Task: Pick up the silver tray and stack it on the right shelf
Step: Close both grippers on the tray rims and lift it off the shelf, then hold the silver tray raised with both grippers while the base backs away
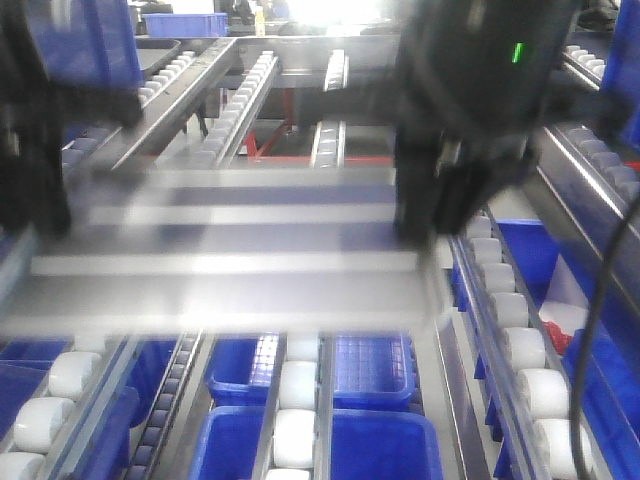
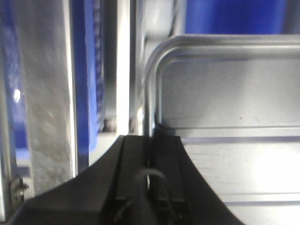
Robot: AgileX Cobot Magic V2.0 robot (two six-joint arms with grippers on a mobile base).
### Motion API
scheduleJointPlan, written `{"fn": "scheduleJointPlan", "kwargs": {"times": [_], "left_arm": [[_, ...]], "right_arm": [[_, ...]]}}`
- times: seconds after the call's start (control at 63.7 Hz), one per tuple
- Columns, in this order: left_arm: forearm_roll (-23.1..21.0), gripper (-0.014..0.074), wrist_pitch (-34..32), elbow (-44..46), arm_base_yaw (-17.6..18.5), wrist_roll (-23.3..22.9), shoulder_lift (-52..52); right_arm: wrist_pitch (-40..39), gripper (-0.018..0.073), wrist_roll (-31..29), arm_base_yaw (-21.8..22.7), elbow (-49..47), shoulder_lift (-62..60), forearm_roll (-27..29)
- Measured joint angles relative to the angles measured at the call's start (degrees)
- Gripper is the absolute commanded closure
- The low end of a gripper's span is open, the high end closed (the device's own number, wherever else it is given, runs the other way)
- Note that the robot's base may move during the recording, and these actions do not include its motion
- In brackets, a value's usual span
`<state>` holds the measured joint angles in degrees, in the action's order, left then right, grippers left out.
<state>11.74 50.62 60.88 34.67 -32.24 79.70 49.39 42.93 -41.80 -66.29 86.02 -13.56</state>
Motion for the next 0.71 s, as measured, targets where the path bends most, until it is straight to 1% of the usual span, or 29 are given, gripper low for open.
{"fn": "scheduleJointPlan", "kwargs": {"times": [0.173,0.298,0.408,0.455,0.55,0.612,0.707], "left_arm": [[-0.1,0.0695,1.0,3.5,0.3,0.1,-6.8],[-1.5,0.0688,1.3,4.0,0.6,0.5,-12.0],[-1.2,0.0689,2.1,4.0,2.1,0.5,-15.6],[-0.1,0.0689,2.8,4.0,3.4,0.1,-16.8],[3.2,0.0689,4.3,4.0,6.9,-2.3,-17.9],[6.4,0.0689,5.6,4.0,10.1,-5.3,-18.0],[11.7,0.0689,7.5,4.0,13.9,-9.6,-17.0]], "right_arm": [[2.4,0.0503,-0.1,0.0,-2.8,-6.3,-3.1],[3.0,0.0503,-0.2,-0.2,-3.1,-11.0,-3.3],[3.3,0.0503,-0.2,-1.1,-3.2,-14.0,-3.2],[3.7,0.0503,-0.2,-1.9,-3.2,-14.9,-3.2],[5.0,0.0503,-0.3,-3.5,-3.2,-15.5,-3.9],[5.9,0.0503,-0.3,-4.5,-3.2,-15.5,-4.7],[6.7,0.0503,-0.2,-4.9,-3.1,-15.3,-5.1]]}}
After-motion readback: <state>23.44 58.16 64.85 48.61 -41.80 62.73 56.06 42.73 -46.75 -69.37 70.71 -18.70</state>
